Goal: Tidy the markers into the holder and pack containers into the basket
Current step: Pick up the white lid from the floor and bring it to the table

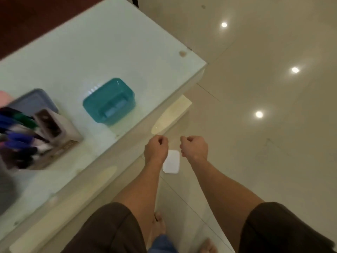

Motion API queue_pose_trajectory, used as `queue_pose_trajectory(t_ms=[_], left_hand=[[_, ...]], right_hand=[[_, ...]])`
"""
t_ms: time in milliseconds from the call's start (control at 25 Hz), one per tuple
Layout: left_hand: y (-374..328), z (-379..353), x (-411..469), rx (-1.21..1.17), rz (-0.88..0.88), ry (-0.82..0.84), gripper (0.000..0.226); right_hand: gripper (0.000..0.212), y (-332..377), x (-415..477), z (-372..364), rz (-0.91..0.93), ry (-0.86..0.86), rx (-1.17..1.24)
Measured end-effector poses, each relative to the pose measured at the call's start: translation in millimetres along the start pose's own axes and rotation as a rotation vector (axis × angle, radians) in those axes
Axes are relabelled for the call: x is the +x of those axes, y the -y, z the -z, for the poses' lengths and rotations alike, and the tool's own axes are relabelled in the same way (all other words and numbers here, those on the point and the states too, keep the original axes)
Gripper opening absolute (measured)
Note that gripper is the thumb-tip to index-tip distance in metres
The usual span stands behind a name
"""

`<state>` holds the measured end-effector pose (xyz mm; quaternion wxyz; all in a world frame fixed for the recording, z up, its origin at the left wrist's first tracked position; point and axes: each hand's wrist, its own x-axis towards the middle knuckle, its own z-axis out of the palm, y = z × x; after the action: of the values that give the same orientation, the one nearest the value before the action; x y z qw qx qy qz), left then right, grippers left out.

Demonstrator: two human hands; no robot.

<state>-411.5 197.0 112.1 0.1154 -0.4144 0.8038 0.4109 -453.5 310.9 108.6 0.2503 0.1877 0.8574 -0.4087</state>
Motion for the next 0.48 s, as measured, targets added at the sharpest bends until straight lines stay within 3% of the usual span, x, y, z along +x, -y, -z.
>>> queue_pose_trajectory(t_ms=[240,480], left_hand=[[92.7,-98.7,54.4,-0.048,0.050,-0.040,0.020],[158.9,-178.1,112.3,0.036,0.104,-0.092,0.031]], right_hand=[[0.020,-113.1,63.2,-66.8,0.008,0.033,-0.061],[0.010,-185.7,128.0,-125.6,-0.041,0.125,-0.196]])
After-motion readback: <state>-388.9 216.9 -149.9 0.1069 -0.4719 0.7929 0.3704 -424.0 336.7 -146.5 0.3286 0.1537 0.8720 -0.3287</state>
